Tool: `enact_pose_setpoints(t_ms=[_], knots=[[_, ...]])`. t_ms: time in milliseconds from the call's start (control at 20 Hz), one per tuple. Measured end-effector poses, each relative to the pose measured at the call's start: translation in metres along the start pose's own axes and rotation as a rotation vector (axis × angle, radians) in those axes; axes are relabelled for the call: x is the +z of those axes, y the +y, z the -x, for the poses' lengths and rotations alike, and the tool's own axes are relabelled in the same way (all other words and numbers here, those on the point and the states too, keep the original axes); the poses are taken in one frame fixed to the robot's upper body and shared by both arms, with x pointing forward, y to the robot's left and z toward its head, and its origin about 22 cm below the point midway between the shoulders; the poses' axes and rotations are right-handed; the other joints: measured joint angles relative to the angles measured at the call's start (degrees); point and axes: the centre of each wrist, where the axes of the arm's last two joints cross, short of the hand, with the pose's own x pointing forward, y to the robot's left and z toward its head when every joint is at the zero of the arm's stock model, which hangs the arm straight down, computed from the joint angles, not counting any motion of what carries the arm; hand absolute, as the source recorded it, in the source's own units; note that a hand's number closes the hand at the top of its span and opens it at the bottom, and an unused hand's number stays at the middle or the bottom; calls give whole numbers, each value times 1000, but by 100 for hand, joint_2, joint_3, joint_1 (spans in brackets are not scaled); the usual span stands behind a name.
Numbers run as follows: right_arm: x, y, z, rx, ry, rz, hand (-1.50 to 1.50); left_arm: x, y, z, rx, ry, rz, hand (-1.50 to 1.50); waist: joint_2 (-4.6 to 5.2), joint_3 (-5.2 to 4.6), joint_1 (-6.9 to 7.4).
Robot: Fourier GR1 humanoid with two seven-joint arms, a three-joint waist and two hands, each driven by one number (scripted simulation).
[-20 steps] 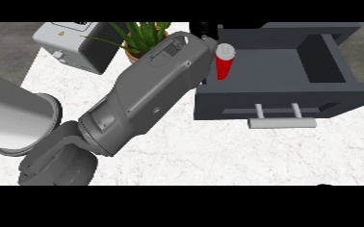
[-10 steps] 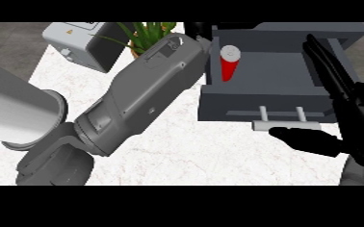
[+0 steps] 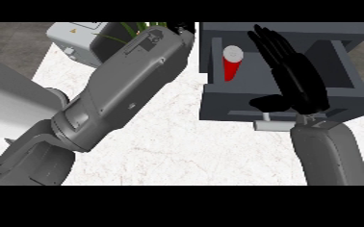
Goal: Pick up the can, place it into the drawer and close the drawer
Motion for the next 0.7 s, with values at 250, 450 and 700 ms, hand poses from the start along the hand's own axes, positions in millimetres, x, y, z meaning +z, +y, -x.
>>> enact_pose_setpoints(t_ms=[250, 450, 700], knots=[[-24, 34, 7, 89, 30, -35, -150, -6, 19, -7, -3, -1, -17, -150, 2, 0, 16], [-36, 58, 18, 133, 70, -53, -150, -6, 37, -11, -6, 1, -31, -150, -5, 2, 40], [-51, 76, 31, 213, 79, -34, -150, -5, 58, -10, -10, -1, -39, -150, -39, -47, 60]])
